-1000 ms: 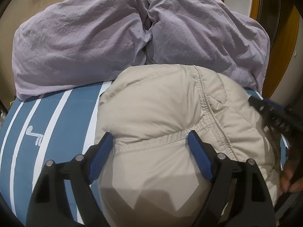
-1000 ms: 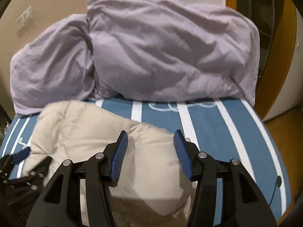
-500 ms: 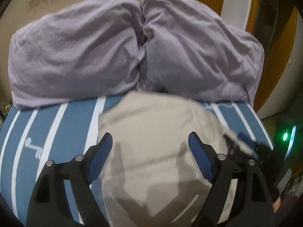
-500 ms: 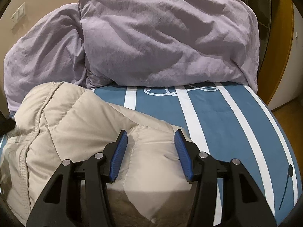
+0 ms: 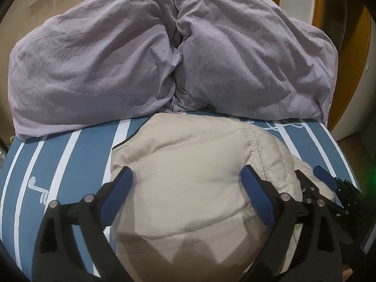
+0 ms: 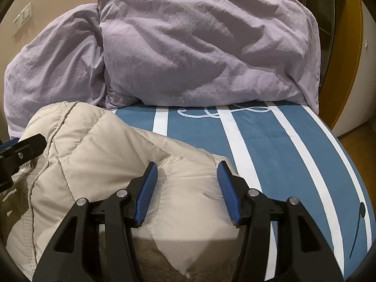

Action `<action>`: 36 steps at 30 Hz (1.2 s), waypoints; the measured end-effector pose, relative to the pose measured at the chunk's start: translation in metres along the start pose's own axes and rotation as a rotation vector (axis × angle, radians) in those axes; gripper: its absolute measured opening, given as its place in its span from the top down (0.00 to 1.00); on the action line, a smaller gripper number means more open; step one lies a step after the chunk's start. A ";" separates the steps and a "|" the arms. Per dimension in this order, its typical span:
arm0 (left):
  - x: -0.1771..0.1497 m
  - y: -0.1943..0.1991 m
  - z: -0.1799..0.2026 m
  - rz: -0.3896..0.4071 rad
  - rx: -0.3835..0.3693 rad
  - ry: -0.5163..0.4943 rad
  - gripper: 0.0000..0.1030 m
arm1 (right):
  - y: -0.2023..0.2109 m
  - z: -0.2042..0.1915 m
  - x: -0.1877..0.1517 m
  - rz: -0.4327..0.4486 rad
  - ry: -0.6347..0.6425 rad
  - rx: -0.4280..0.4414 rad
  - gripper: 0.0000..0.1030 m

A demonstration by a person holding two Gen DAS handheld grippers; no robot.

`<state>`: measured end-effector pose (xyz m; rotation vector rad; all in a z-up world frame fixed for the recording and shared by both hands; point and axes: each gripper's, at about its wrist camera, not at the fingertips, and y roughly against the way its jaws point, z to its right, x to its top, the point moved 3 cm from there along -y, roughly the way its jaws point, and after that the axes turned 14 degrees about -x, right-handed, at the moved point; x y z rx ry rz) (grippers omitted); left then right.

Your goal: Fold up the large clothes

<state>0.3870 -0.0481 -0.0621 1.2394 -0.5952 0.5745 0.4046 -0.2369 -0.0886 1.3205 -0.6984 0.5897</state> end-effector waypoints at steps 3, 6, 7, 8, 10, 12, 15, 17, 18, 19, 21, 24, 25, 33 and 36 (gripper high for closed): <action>-0.002 -0.002 -0.003 0.004 -0.004 0.009 0.07 | -0.001 0.001 -0.001 0.001 0.002 0.002 0.46; -0.004 -0.004 -0.005 0.007 -0.007 0.013 0.05 | -0.002 0.000 -0.001 0.002 -0.003 0.003 0.45; -0.005 -0.005 -0.006 0.008 -0.007 0.013 0.05 | -0.002 0.000 -0.001 0.002 -0.006 0.003 0.45; -0.005 -0.006 -0.006 0.009 -0.007 0.013 0.05 | -0.002 0.000 -0.002 0.002 -0.005 0.004 0.45; -0.006 -0.008 -0.006 0.012 -0.005 0.011 0.04 | -0.003 -0.001 -0.002 0.002 -0.011 0.006 0.45; -0.007 -0.010 -0.006 0.014 -0.001 0.010 0.03 | -0.004 -0.001 -0.003 0.003 -0.017 0.007 0.44; -0.009 -0.012 -0.007 0.019 0.005 0.010 0.02 | -0.004 -0.002 -0.003 0.006 -0.023 0.006 0.44; -0.010 -0.014 -0.007 0.019 0.010 0.010 0.02 | -0.004 -0.001 -0.003 0.007 -0.021 0.005 0.44; -0.010 -0.015 -0.007 0.019 0.011 0.010 0.02 | -0.005 -0.001 -0.003 0.008 -0.022 0.004 0.44; -0.010 -0.015 -0.007 0.019 0.012 0.010 0.02 | -0.005 -0.001 -0.003 0.008 -0.024 0.004 0.44; -0.011 -0.017 -0.008 0.020 0.012 0.011 0.02 | -0.005 -0.001 -0.003 0.009 -0.027 0.005 0.43; -0.012 -0.018 -0.008 0.020 0.014 0.011 0.02 | -0.006 -0.001 -0.003 0.011 -0.029 0.004 0.43; -0.012 -0.018 -0.008 0.021 0.014 0.011 0.02 | -0.005 -0.001 -0.003 0.011 -0.029 0.004 0.43; -0.013 -0.021 -0.009 0.020 0.013 0.014 0.02 | -0.006 -0.002 -0.003 0.013 -0.034 -0.003 0.42; -0.013 -0.021 -0.009 0.019 0.013 0.014 0.02 | -0.007 -0.001 -0.004 0.014 -0.033 -0.002 0.42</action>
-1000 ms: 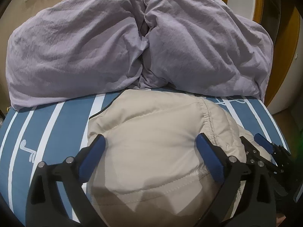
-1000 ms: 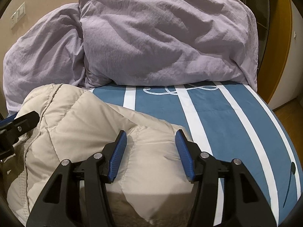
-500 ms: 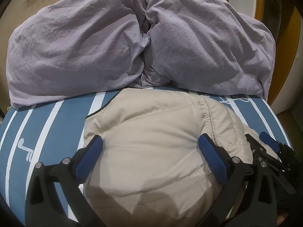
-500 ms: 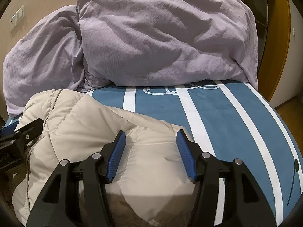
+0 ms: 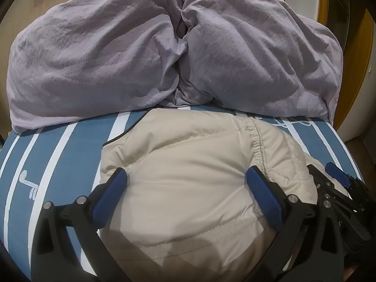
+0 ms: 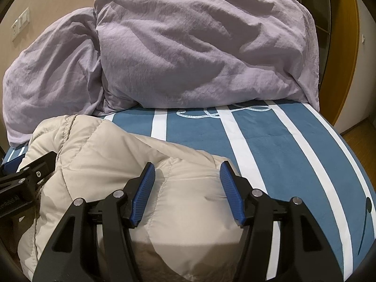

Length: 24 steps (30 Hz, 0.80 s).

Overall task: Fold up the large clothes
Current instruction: 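Smooth the jacket bundle with both grippers and pinch its edge with the right gripper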

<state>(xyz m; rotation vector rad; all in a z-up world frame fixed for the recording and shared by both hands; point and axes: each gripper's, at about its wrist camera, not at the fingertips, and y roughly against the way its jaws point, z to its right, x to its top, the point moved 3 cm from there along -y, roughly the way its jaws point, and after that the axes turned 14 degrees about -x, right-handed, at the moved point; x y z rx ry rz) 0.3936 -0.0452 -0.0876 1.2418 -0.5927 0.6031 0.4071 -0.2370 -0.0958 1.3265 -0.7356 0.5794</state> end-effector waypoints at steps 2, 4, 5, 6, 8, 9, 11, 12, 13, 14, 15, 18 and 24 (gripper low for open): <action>0.000 0.000 0.000 0.000 0.000 0.000 0.02 | 0.001 0.001 -0.001 0.000 -0.001 0.000 0.42; 0.000 0.000 0.000 -0.001 0.000 0.000 0.02 | 0.000 0.000 0.000 0.000 -0.001 -0.001 0.42; 0.000 0.000 0.000 0.000 0.001 0.000 0.02 | 0.000 0.001 -0.001 0.000 -0.001 0.000 0.41; 0.000 -0.001 0.000 -0.001 0.000 0.001 0.02 | 0.000 0.001 -0.001 0.000 0.000 -0.001 0.41; 0.001 0.000 0.000 0.000 0.001 0.001 0.02 | 0.001 0.001 -0.001 0.000 0.000 0.001 0.41; 0.001 0.000 0.000 0.000 0.000 0.001 0.02 | 0.001 0.001 -0.001 0.000 0.000 0.001 0.41; 0.000 -0.001 0.000 0.000 0.001 0.001 0.02 | 0.000 0.001 0.000 0.000 0.000 0.001 0.41; 0.000 -0.002 0.000 0.000 0.001 0.001 0.02 | 0.000 0.001 0.000 0.001 0.001 0.001 0.41; 0.000 -0.002 0.000 0.000 0.001 0.001 0.02 | 0.001 0.002 -0.001 0.001 0.001 0.002 0.41; 0.001 -0.001 0.000 0.000 0.001 0.001 0.02 | 0.000 0.001 0.000 0.001 0.001 0.001 0.41; 0.000 -0.002 -0.001 0.000 0.001 0.001 0.02 | 0.000 0.001 0.000 0.002 0.001 0.001 0.41; 0.001 -0.002 -0.001 -0.001 0.001 0.002 0.02 | -0.001 0.002 0.001 0.005 0.002 -0.003 0.41; -0.001 -0.004 -0.001 -0.002 0.009 -0.002 0.02 | -0.002 0.002 0.000 0.007 0.003 -0.004 0.40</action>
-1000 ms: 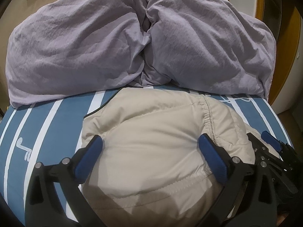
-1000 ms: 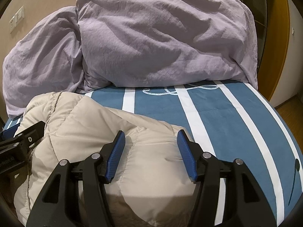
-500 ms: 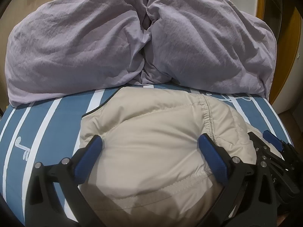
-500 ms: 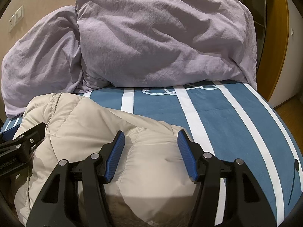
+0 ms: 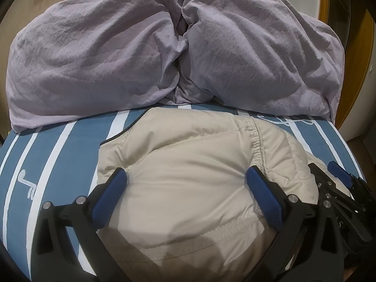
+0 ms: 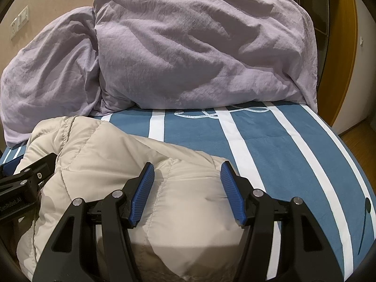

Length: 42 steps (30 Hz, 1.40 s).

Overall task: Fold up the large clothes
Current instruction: 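Smooth the jacket bundle with both grippers and pinch its edge with the right gripper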

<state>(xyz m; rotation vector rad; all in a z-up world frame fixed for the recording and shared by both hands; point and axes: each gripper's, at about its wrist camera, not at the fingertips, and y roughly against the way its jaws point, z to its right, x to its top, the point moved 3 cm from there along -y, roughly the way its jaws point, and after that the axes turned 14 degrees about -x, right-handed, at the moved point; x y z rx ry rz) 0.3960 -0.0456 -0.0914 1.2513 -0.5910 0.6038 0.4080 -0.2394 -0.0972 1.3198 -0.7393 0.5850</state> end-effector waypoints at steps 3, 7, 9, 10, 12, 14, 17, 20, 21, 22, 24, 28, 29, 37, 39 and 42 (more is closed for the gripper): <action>0.000 0.000 0.000 -0.001 0.001 -0.001 0.02 | -0.002 -0.001 0.000 -0.003 0.004 -0.009 0.40; 0.002 -0.002 -0.002 -0.005 0.008 -0.004 0.02 | -0.005 -0.003 -0.002 -0.013 0.012 -0.016 0.40; 0.003 -0.001 -0.002 -0.010 0.007 -0.003 0.02 | -0.007 -0.003 -0.001 -0.030 0.018 -0.010 0.40; 0.003 -0.001 -0.001 -0.011 0.009 -0.004 0.02 | -0.007 -0.003 -0.002 -0.041 0.025 -0.005 0.40; 0.005 0.003 0.001 -0.026 0.018 -0.011 0.02 | -0.006 -0.002 0.001 -0.071 0.051 0.006 0.40; 0.006 0.015 0.003 -0.028 0.019 -0.015 0.02 | 0.003 -0.002 0.000 -0.078 0.066 0.016 0.40; 0.000 0.039 0.006 -0.010 -0.019 0.014 0.02 | 0.028 0.011 -0.004 -0.056 0.047 0.052 0.35; -0.011 0.061 0.013 0.003 -0.060 0.016 0.02 | 0.049 0.020 -0.013 -0.037 0.035 0.084 0.35; -0.015 0.068 0.017 0.008 -0.071 0.009 0.02 | 0.056 0.024 -0.018 -0.033 0.029 0.096 0.35; -0.018 0.073 0.020 0.011 -0.077 0.004 0.02 | 0.061 0.026 -0.021 -0.032 0.026 0.102 0.35; -0.025 0.082 0.026 0.013 -0.091 -0.007 0.02 | 0.069 0.030 -0.029 -0.032 0.016 0.114 0.35; -0.038 0.082 0.029 -0.020 -0.086 -0.008 0.02 | 0.070 0.034 -0.042 -0.066 0.002 0.127 0.35; -0.042 0.080 0.028 -0.030 -0.083 -0.005 0.02 | 0.068 0.034 -0.046 -0.082 0.001 0.132 0.35; -0.065 0.084 0.033 -0.024 -0.057 -0.024 0.02 | 0.060 0.040 -0.074 -0.152 -0.058 0.160 0.35; -0.067 0.085 0.035 -0.024 -0.052 -0.033 0.02 | 0.060 0.041 -0.076 -0.155 -0.055 0.164 0.35; -0.065 0.087 0.034 -0.034 -0.063 -0.017 0.02 | 0.063 0.044 -0.069 -0.168 -0.042 0.171 0.35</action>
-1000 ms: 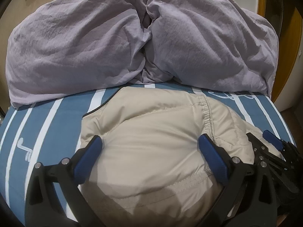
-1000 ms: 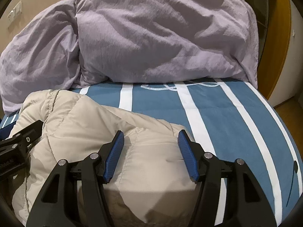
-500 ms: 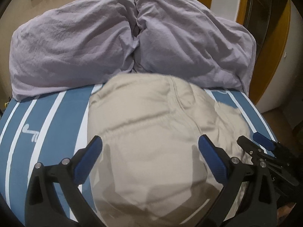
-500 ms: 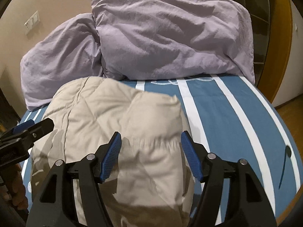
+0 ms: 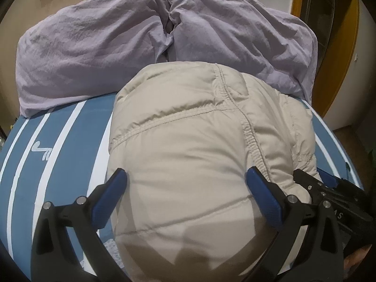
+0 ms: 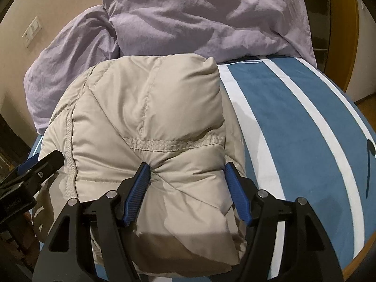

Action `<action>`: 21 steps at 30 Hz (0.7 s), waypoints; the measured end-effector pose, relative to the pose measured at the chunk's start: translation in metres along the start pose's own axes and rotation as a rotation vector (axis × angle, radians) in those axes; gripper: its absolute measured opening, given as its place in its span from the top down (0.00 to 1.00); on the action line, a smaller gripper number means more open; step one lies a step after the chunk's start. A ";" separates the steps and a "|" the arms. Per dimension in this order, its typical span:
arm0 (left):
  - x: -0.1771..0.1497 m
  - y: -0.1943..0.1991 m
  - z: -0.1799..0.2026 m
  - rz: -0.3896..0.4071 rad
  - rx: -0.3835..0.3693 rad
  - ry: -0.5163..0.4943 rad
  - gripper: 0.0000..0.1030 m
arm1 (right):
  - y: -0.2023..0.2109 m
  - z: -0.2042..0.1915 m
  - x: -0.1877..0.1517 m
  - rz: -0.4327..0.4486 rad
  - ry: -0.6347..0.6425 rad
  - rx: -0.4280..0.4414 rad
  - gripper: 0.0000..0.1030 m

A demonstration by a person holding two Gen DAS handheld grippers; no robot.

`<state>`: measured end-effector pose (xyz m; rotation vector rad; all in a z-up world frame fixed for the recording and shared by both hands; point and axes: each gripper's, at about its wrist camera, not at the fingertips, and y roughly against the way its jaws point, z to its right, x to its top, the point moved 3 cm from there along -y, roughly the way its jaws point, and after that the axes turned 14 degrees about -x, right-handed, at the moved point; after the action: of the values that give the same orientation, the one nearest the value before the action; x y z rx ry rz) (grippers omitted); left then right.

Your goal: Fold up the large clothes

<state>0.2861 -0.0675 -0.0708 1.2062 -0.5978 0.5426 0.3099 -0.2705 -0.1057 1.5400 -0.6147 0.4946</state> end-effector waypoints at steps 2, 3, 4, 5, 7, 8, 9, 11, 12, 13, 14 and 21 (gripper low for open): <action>0.003 0.007 -0.003 0.002 -0.008 0.018 0.02 | 0.004 0.004 0.006 -0.005 0.001 0.001 0.28; 0.005 0.011 -0.005 0.010 -0.004 0.020 0.02 | 0.006 0.008 0.010 0.001 -0.002 0.000 0.23; 0.008 0.017 -0.009 0.022 0.004 0.021 0.02 | 0.008 0.011 0.013 0.007 -0.008 0.001 0.22; 0.011 0.020 -0.012 0.028 0.009 0.023 0.02 | 0.009 0.015 0.015 0.009 -0.013 0.003 0.18; 0.016 0.025 -0.021 0.032 0.021 0.032 0.02 | 0.007 0.026 0.024 -0.002 -0.036 0.017 0.12; 0.018 0.027 -0.026 0.031 0.030 0.038 0.02 | 0.005 0.029 0.027 -0.011 -0.043 0.026 0.10; 0.020 0.028 -0.031 0.029 0.040 0.044 0.02 | 0.000 0.034 0.032 -0.035 -0.057 0.044 0.09; 0.023 0.029 -0.040 0.022 0.051 0.055 0.02 | -0.009 0.038 0.038 -0.083 -0.070 0.089 0.06; 0.024 0.029 -0.045 0.015 0.056 0.063 0.02 | -0.012 0.039 0.040 -0.100 -0.073 0.104 0.04; 0.025 0.029 -0.048 0.010 0.057 0.069 0.02 | -0.018 0.040 0.044 -0.126 -0.076 0.132 0.03; 0.025 0.029 -0.051 0.005 0.058 0.077 0.02 | -0.023 0.039 0.046 -0.149 -0.076 0.153 0.01; 0.026 0.026 -0.061 -0.017 0.046 0.102 0.02 | -0.057 0.033 0.047 -0.320 -0.087 0.305 0.01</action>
<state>0.2955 -0.0002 -0.0494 1.2182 -0.4901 0.6032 0.3800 -0.3068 -0.1208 1.9171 -0.3572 0.2862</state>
